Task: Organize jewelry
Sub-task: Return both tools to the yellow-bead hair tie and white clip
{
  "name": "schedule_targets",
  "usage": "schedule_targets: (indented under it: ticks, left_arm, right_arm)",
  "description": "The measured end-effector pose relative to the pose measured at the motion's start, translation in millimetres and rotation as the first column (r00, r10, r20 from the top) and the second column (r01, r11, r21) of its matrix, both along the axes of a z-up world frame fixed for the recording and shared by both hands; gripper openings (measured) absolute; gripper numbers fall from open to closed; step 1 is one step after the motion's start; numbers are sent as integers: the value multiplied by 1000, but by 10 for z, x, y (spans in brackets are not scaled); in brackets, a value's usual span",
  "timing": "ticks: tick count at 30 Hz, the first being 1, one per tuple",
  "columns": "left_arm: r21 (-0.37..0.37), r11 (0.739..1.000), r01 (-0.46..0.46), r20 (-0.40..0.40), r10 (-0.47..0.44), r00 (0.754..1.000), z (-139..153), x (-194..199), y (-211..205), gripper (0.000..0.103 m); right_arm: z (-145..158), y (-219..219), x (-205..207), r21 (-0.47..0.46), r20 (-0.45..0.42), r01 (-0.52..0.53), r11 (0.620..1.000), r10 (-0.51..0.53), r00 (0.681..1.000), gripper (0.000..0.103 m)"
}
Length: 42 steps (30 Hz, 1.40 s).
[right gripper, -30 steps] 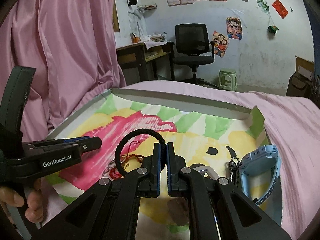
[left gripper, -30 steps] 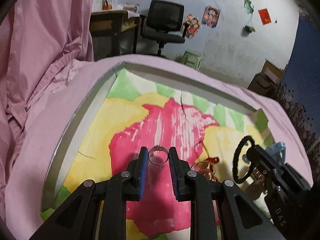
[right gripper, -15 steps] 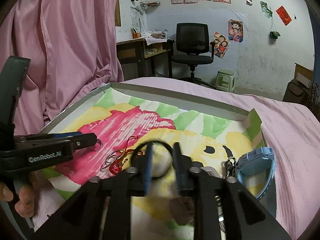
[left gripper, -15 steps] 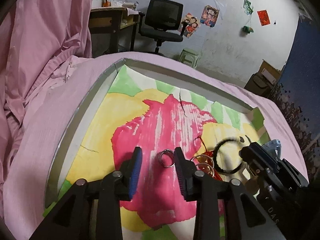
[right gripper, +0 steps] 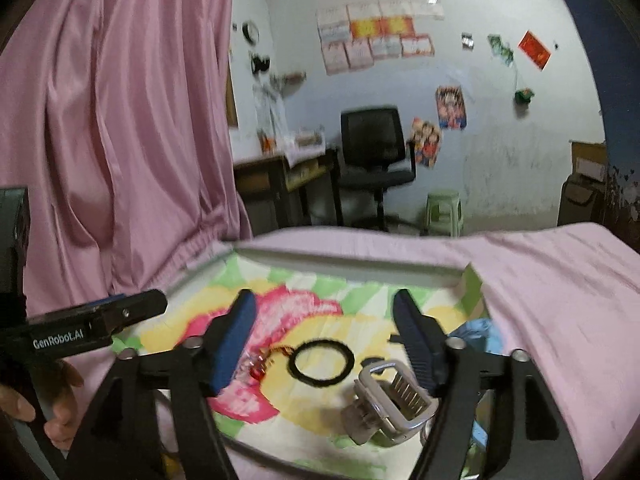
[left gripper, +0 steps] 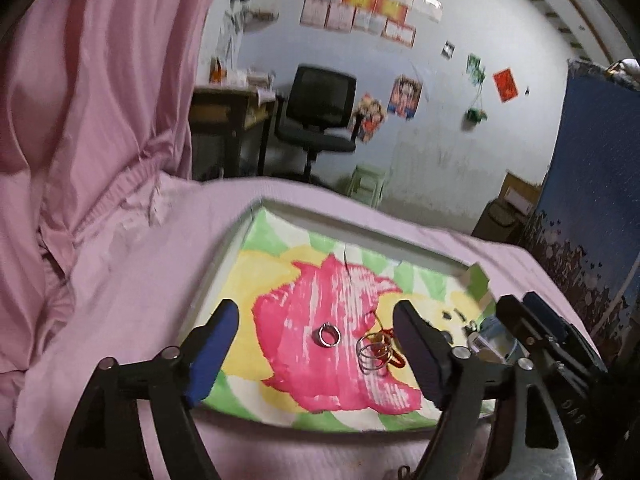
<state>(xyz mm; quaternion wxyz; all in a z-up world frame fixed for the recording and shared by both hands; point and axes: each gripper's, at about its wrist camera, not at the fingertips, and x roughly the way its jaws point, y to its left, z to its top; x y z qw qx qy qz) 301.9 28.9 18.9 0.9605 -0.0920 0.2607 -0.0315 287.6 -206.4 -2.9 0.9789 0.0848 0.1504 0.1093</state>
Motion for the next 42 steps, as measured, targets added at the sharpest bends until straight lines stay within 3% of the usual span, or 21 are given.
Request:
schedule_targets:
  ticks: [6, 11, 16, 22, 31, 34, 42]
  left_arm:
    - [25, 999, -25, 132, 22, 991, 159, -406, 8, 94]
    - [50, 998, -44, 198, 34, 980, 206, -734, 3, 97]
    - [61, 997, -51, 215, 37, 976, 183, -968, 17, 99]
    - [74, 997, -32, 190, 17, 982, 103, -1140, 63, 100]
    - [70, 995, 69, 56, -73, 996, -49, -1061, 104, 100]
    - [62, 992, 108, 20, -109, 994, -105, -1020, 85, 98]
    - [30, 972, 234, -90, -230, 969, -252, -856, -33, 79]
  right_arm:
    - [155, -79, -391, 45, 108, 7, 999, -12, 994, 92]
    - [195, -64, -644, 39, 157, -1, 999, -5, 988, 93]
    - [193, -17, -805, 18, 158, -22, 1000, 18, 987, 97]
    - [89, -4, -897, -23, 75, -58, 998, 59, 995, 97]
    - [-162, -38, -884, -73, -98, -140, 987, 133, 986, 96]
    - [-231, -20, -852, -73, -147, -161, 984, 149, 978, 89]
    - [-393, -27, -783, -42, -240, -218, 975, 202, 949, 53]
